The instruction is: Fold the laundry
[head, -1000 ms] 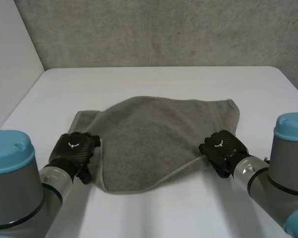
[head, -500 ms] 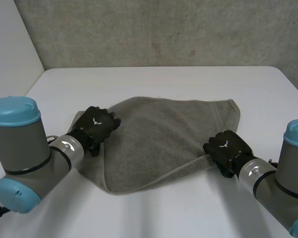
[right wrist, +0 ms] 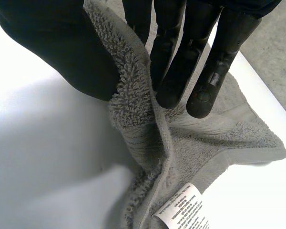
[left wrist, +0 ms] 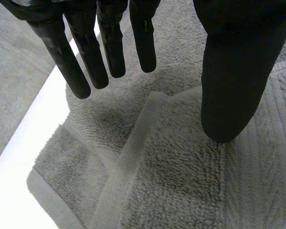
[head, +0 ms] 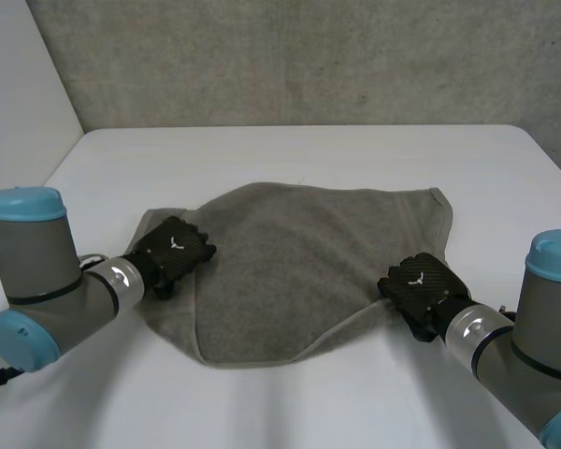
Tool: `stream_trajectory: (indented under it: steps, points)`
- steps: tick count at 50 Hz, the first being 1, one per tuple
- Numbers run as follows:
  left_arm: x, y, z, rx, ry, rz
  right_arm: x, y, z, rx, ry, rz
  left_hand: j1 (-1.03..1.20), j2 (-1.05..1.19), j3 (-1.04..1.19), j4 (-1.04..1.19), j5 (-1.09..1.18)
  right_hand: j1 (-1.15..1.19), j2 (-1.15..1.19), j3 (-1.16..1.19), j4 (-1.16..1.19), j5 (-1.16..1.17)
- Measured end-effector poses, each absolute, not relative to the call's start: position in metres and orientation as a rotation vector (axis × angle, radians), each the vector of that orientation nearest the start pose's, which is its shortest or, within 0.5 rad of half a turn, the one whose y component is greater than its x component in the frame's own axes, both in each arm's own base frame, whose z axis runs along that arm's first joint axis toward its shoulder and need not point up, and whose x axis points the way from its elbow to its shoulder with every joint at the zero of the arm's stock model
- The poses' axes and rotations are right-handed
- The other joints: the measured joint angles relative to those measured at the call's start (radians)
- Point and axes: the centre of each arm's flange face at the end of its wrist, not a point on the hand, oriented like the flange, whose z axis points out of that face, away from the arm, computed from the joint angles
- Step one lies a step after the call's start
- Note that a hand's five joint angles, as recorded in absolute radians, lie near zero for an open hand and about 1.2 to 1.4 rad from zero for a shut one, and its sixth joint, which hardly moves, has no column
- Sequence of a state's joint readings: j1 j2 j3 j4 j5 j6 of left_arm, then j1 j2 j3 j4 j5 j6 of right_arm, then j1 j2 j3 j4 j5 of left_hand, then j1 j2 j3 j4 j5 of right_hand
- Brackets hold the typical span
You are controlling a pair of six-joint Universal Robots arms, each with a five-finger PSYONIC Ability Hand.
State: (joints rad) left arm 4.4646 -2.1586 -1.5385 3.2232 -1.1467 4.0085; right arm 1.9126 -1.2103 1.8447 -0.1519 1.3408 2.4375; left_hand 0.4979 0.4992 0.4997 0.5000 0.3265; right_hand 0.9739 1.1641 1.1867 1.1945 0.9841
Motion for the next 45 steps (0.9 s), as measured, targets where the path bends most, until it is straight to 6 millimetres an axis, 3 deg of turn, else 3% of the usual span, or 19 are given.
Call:
stream_trajectory:
  steps: [30, 37, 45]
  points:
    - [-0.248, -0.302, 0.116, 1.71, 2.103, -1.649, 0.243, -0.23, 0.134, -1.496, 2.218, -1.633, 0.069, 0.068, 0.068, 0.067, 0.066, 0.0, 0.0, -0.001, -0.002, 0.0]
    - [-0.243, -0.305, 0.114, 1.7, 2.1, -1.632, 0.243, -0.23, 0.134, -1.498, 2.218, -1.632, 0.229, 0.265, 0.265, 0.265, 0.261, 0.0, 0.0, -0.002, -0.002, 0.0]
    - [-0.234, -0.311, 0.114, 1.647, 2.11, -1.609, 0.243, -0.23, 0.134, -1.5, 2.218, -1.631, 0.237, 0.314, 0.313, 0.314, 0.311, 0.0, 0.0, -0.002, -0.009, 0.0]
